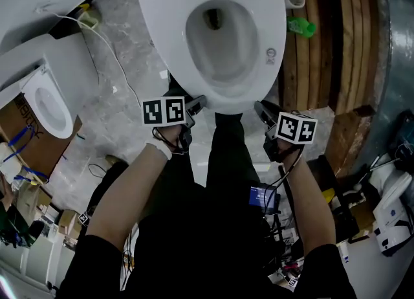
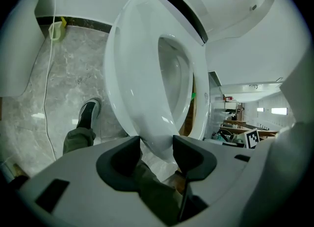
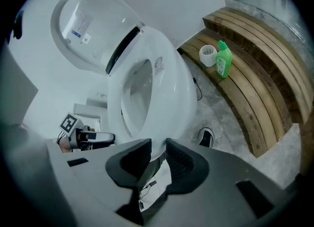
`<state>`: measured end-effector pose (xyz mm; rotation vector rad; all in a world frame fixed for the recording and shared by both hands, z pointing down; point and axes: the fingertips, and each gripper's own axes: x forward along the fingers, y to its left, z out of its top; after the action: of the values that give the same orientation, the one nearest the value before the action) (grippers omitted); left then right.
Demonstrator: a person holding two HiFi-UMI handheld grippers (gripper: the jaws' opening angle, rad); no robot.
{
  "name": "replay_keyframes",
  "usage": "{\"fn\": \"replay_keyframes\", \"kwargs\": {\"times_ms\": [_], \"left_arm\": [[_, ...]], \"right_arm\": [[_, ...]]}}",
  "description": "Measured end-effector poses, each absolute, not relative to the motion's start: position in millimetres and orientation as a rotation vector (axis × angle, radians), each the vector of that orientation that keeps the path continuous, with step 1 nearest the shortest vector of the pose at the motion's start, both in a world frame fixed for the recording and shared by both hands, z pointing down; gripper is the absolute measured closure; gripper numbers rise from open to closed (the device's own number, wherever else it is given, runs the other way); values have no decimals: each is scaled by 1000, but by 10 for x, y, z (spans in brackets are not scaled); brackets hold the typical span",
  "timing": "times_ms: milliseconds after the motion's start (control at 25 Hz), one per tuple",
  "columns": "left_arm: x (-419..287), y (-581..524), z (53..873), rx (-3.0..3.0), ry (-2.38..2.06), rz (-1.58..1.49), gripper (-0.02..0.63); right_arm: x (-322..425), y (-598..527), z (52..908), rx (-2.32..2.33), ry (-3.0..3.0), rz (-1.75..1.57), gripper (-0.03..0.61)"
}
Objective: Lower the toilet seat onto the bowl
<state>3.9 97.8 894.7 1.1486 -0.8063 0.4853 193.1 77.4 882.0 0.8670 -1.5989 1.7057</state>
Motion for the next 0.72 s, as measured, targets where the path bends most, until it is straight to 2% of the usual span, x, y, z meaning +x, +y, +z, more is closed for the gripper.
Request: {"fn": "replay_keyframes", "kwargs": {"times_ms": [720], "left_arm": [[-6,908,9401,1089,-840,559,399]], "right_arm": [[1900,729,9395,858,-1532,1653,468]]}}
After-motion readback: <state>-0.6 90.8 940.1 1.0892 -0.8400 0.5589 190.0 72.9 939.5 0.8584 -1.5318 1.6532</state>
